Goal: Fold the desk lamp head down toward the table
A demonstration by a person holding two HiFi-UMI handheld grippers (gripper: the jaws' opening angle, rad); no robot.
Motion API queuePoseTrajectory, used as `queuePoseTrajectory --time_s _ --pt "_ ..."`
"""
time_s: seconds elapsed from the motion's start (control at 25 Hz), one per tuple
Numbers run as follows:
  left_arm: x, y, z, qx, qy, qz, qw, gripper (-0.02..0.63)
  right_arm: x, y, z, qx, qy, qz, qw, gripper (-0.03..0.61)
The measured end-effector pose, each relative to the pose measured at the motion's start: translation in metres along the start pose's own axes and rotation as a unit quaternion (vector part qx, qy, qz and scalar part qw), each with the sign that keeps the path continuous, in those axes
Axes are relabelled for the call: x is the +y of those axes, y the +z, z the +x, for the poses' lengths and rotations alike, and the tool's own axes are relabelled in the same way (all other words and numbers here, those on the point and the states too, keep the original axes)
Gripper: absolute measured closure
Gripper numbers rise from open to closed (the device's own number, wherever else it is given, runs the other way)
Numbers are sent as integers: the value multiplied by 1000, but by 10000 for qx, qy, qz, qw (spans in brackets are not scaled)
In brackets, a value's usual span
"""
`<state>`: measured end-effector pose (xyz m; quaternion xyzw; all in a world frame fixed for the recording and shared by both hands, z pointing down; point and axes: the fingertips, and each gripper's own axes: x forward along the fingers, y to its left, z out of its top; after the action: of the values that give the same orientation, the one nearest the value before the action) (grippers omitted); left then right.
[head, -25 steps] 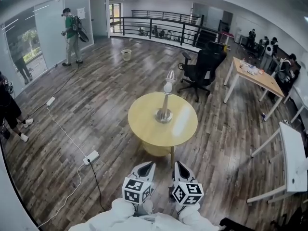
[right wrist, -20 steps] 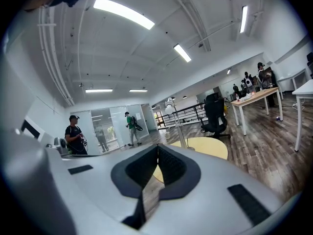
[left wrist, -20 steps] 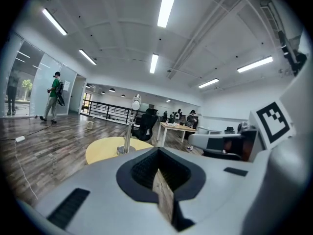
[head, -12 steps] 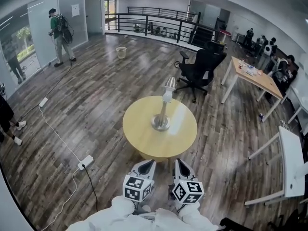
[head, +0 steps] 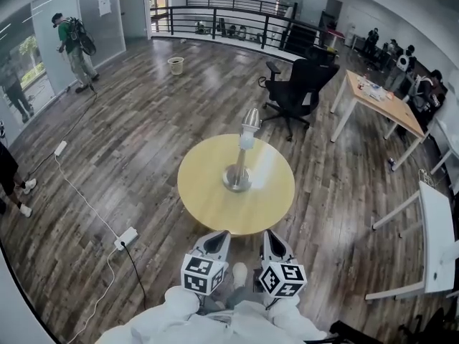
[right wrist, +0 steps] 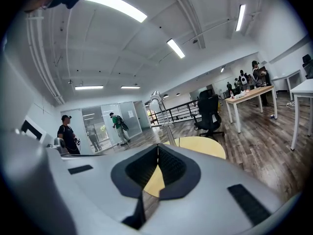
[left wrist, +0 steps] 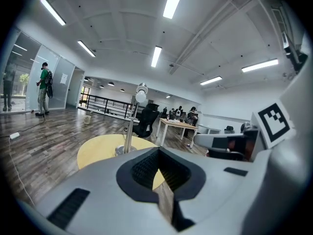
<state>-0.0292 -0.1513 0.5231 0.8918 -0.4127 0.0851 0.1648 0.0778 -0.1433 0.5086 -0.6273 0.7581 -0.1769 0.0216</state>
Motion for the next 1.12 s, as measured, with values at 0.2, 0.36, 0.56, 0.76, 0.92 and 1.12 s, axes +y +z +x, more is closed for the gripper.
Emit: queuePoseTrajectory --time_s 0.2,0.36,0.56,0.76,0.92,1.12 --pt "11 11 33 44 60 51 10000 616 -22 11 36 6 33 17 10000 565" --pt "19 18 68 99 90 100 9999 617 -43 21 69 16 105 48 9999 565" --pt "32 34 114 110 192 -56 9997 617 -69 35 121 137 265 -29 9996 565" --pt "57 47 152 113 534 -166 9984 616 -89 60 174 140 601 -195 9979 565" --pt "73 48 174 56 796 -292 9964 616 -100 64 208 99 939 -361 9949 565" --pt "87 59 193 168 891 -257 9955 617 -109 51 249 384 1229 -526 9903 566"
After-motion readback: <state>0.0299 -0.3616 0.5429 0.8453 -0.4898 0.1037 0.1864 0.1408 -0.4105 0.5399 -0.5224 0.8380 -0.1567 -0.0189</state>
